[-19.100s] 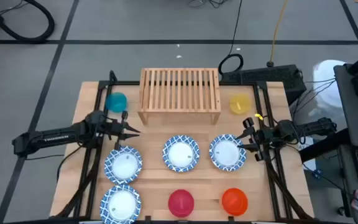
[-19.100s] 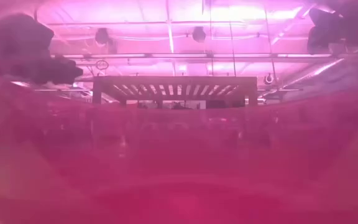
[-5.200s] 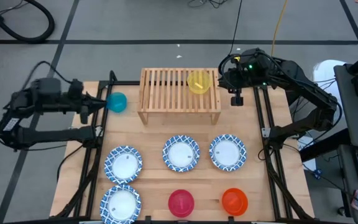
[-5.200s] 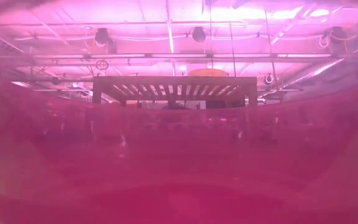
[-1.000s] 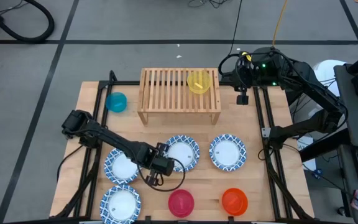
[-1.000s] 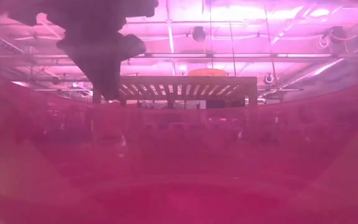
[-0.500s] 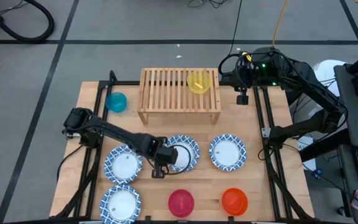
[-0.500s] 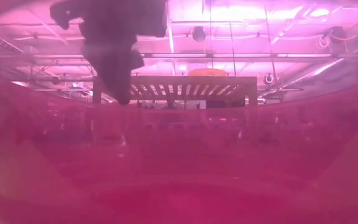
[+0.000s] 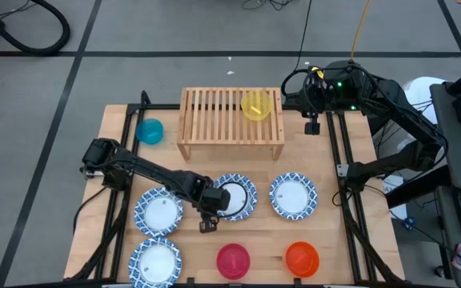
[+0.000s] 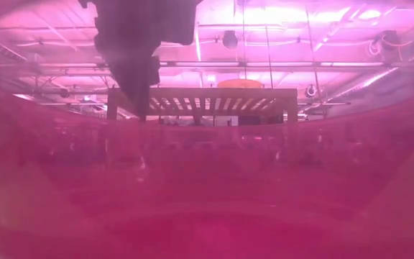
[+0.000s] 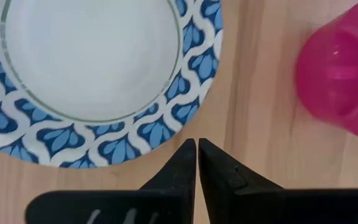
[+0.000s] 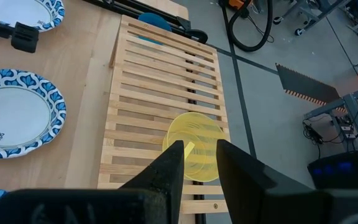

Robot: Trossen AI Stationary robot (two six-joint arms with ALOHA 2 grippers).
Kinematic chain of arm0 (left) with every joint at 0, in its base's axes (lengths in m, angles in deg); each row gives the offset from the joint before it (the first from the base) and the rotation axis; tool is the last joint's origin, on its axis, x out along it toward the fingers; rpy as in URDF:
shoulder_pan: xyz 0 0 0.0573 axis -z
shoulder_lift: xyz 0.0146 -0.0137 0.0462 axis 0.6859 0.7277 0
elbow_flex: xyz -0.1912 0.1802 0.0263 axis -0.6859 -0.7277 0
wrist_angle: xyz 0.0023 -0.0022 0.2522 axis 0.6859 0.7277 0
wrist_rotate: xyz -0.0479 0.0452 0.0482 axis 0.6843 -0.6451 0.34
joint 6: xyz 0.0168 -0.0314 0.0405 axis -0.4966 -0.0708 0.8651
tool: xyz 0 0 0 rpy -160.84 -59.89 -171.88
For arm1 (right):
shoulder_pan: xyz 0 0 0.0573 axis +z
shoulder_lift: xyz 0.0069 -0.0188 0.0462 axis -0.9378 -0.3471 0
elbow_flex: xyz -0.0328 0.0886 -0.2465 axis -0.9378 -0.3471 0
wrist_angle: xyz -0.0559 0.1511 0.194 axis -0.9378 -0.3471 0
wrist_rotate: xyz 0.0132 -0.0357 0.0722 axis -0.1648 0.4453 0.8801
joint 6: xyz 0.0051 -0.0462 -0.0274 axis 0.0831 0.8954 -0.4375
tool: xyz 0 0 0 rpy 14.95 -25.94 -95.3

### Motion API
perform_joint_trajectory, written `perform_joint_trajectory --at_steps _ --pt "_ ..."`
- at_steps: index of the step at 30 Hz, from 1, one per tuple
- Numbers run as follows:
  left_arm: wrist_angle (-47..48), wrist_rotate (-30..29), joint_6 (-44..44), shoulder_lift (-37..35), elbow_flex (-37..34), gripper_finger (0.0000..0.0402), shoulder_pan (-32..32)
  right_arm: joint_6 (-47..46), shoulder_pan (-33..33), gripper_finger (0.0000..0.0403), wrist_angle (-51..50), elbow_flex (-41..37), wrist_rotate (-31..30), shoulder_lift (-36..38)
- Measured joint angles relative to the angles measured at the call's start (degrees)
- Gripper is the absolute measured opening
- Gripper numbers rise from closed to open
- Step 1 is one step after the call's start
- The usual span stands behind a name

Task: Place and stack bowls onto a shelf
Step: Put the top middle white patterned bowl on the shelf

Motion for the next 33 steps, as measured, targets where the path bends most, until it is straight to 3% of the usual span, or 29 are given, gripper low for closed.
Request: perform_joint_trajectory --at_steps 15,23,28,33 --pt "-2.38 -0.58 -1.61 0.00 0.02 0.0104 -0.79 -0.01 0.00 0.0089 2.30 0.00 0.00 0.00" --pt "-2.31 -1.15 17.44 0.00 0.02 0.0108 2.61 -0.01 -0.01 0.0089 3.56 0.00 0.00 -0.01" --pt "-2.25 -8.43 27.13 0.00 0.02 0.0108 5.62 -0.01 -0.01 0.0089 3.43 0.00 0.00 -0.02" --pt "-2.20 -14.43 29.39 0.12 0.02 0.0108 7.81 0.04 0.01 0.0089 3.43 0.00 -0.01 -0.01"
